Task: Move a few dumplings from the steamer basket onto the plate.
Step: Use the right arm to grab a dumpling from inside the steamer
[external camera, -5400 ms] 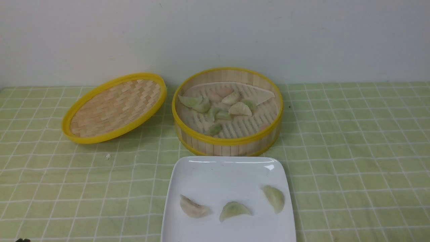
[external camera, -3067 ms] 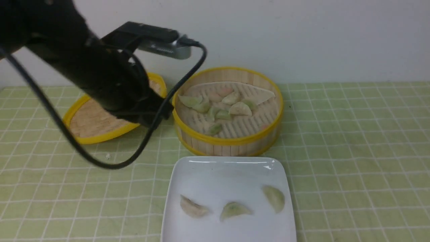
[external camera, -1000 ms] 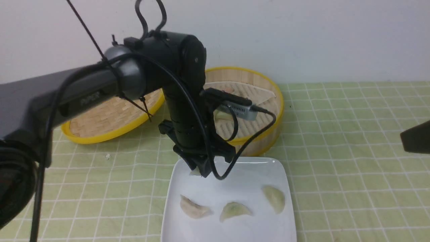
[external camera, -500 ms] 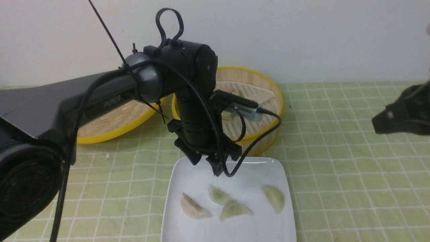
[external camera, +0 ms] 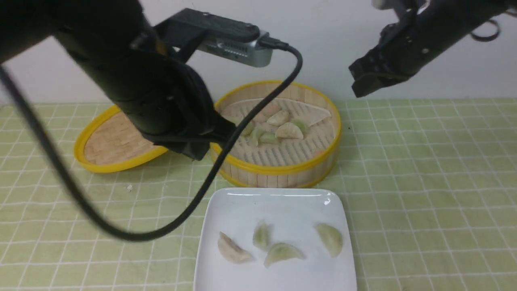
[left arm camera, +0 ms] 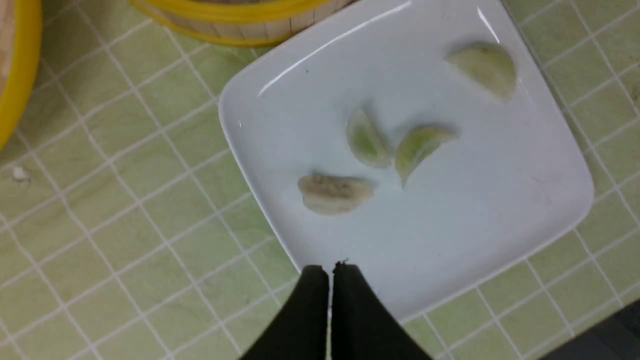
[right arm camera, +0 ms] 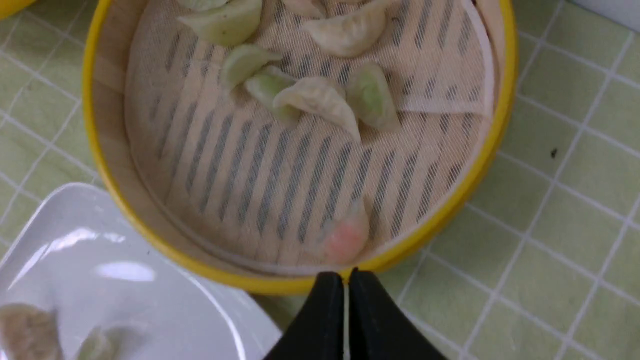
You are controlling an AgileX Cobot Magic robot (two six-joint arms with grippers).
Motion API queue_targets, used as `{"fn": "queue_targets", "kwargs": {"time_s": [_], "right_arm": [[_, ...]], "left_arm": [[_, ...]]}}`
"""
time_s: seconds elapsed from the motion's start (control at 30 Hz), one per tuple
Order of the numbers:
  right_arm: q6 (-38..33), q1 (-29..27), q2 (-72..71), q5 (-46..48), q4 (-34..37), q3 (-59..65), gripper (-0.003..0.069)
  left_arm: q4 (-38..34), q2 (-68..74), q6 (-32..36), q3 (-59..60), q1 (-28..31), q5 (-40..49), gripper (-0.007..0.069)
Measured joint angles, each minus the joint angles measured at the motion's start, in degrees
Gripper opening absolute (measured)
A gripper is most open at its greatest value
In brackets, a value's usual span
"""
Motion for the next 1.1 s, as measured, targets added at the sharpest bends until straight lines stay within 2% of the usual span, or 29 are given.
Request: {"fn": "queue_targets", "kwargs": {"time_s": [0.1,0.17,0.43,0.57,0.67,0.8,0.9,0.93,0.97,1.0,1.03,1.1], "right_arm": [[-0.5,1.1,5.6,0.1,0.1,-5.3,0.0045],[-1.5,2.0,11.4,0.1,0.1,-11.2,0.0095],[-8.3,5.1,25.6,0.0,-0.3,-27.0,0.0382],[-10.1,7.0,28.8,-0.7,-3.1,-28.7,0.0456],[-10.4,8.3,30.7,-1.5,-6.7,-28.7,0.0479],[-10.6,9.0,31.1,-2.4,-8.2,-29.1,0.0474],[-10.3,9.3,31.3,-3.1,-9.2,-29.1,0.0411],[-9.7,9.5,31.3,-3.5,-10.4,-29.1,0.0321],[-9.2,9.6,31.3,-3.6,-11.0,-29.1,0.0262],[-8.3,9.9,31.3,-3.4,-11.5,-29.1,0.0160],[-7.8,10.1,31.3,-3.4,-12.2,-29.1,0.0108],[-6.1,10.6,30.8,-2.6,-13.7,-29.1,0.0085]], "left_arm": [[0.0,-4.7,-1.0,3.1,0.0,0.3,-0.0006],[0.0,-9.5,-2.3,5.8,0.0,0.6,-0.0006],[0.4,-19.7,-6.0,9.9,0.0,1.1,-0.0006],[0.5,-21.8,-6.4,10.0,0.0,1.2,-0.0006],[0.7,-22.4,-6.7,10.0,0.0,1.2,-0.0006],[1.3,-22.4,-6.8,10.0,0.0,1.2,-0.0006],[1.5,-22.4,-6.8,10.0,0.0,1.2,-0.0006],[1.5,-22.4,-6.8,10.0,0.0,1.2,-0.0006],[1.5,-22.4,-6.8,10.0,0.0,1.2,-0.0006],[1.5,-22.4,-6.8,10.0,0.0,1.2,-0.0006],[1.6,-22.4,-6.8,10.0,0.0,1.2,-0.0006],[1.7,-22.4,-6.8,10.0,0.0,1.2,-0.0006]]}}
